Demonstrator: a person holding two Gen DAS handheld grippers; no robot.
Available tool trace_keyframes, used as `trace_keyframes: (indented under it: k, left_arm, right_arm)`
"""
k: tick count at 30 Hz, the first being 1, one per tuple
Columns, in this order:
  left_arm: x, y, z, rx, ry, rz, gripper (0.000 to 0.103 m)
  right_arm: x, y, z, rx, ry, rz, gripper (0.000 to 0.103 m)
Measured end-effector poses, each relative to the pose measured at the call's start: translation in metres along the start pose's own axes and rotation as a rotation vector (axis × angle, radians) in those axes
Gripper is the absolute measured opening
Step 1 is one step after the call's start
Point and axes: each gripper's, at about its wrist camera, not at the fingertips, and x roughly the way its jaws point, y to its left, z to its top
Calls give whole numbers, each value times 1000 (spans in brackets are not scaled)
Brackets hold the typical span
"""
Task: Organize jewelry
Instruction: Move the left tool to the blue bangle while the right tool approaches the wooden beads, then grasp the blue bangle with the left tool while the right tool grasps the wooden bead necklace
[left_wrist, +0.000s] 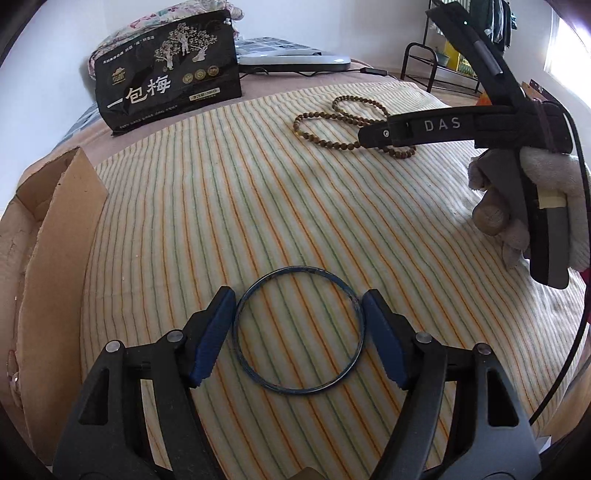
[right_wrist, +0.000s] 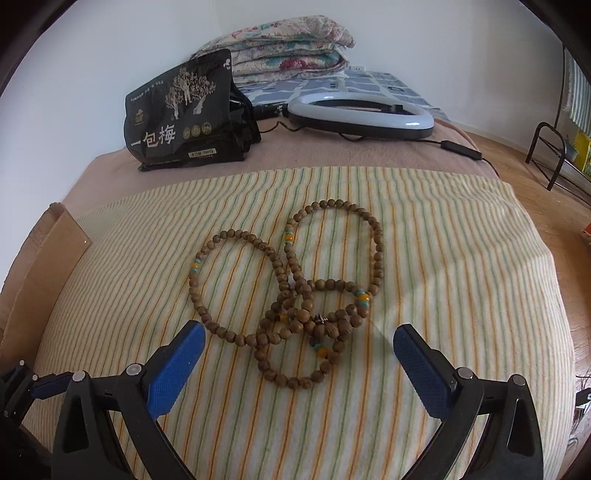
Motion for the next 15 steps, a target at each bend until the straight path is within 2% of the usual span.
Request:
trace_keyframes:
  k: [6,11,13,15]
  left_arm:
    - [-2,26,2,-87,-4,-14,73]
    - [-1,34,3,-108,-6,-26,73]
    - [-2,35,1,-109,-8,-29,73]
    - [-2,35,0,-113,-11,-29,73]
  right_arm:
    - [19,11,16,-20,23,34,103]
    - [29,31,29,-67,41,79,103]
    - [35,41,32,-97,56,71,103]
    - [42,51,35,-131,66,21,103]
